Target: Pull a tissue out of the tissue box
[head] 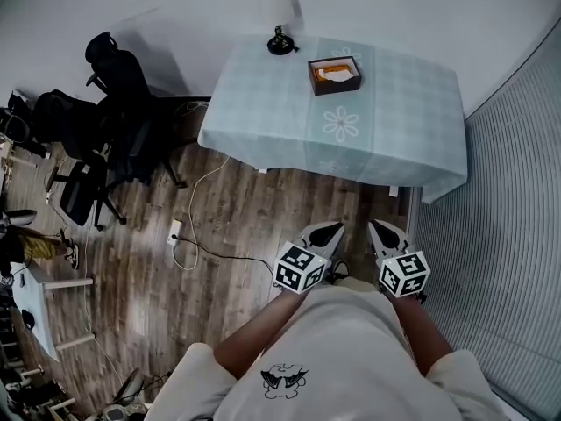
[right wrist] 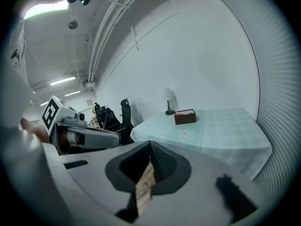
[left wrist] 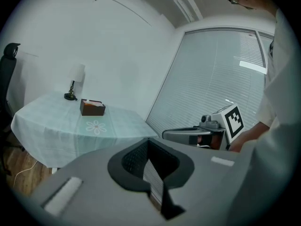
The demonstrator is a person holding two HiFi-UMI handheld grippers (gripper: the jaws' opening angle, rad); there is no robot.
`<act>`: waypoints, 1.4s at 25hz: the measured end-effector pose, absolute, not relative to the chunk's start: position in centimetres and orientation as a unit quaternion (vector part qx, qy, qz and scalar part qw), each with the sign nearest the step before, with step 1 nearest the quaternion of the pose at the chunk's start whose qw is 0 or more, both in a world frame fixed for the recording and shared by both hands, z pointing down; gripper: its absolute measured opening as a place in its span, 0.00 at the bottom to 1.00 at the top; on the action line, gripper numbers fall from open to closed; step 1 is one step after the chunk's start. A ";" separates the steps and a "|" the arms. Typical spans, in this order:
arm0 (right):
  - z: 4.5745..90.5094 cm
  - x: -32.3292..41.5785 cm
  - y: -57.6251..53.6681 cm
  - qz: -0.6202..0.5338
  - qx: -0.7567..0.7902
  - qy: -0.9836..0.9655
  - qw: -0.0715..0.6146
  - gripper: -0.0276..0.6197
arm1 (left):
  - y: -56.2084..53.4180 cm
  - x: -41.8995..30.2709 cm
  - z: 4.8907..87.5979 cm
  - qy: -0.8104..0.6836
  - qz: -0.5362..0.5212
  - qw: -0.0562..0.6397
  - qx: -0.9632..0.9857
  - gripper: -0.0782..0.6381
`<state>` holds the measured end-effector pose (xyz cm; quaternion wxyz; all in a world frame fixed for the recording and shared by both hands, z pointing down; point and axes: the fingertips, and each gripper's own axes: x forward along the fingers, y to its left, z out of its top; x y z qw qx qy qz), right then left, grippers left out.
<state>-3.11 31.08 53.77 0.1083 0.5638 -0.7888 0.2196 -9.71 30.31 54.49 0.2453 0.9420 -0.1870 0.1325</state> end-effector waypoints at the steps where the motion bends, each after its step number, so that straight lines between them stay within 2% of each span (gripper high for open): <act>1: 53.7 -3.1 30.8 0.217 0.567 -0.786 0.113 0.06 | 30.0 -9.8 54.5 -0.186 0.131 0.245 0.943 0.12; 7: 54.1 -2.6 28.8 0.215 0.572 -0.781 0.127 0.06 | 26.9 -10.1 54.6 -0.188 0.124 0.248 0.942 0.12; 14: 55.9 1.2 23.1 0.226 0.573 -0.778 0.123 0.06 | 21.0 -8.4 56.3 -0.206 0.131 0.261 0.934 0.12; 19: 57.5 5.6 15.6 0.228 0.558 -0.787 0.128 0.06 | 13.0 -4.4 56.6 -0.226 0.132 0.258 0.930 0.12; 26: 55.2 12.5 0.7 0.199 0.516 -0.823 0.128 0.06 | -1.2 3.0 54.7 -0.273 0.132 0.247 0.920 0.12; 35: 54.5 13.9 -8.4 0.188 0.457 -0.859 0.136 0.06 | -9.1 5.1 53.7 -0.311 0.136 0.247 0.908 0.12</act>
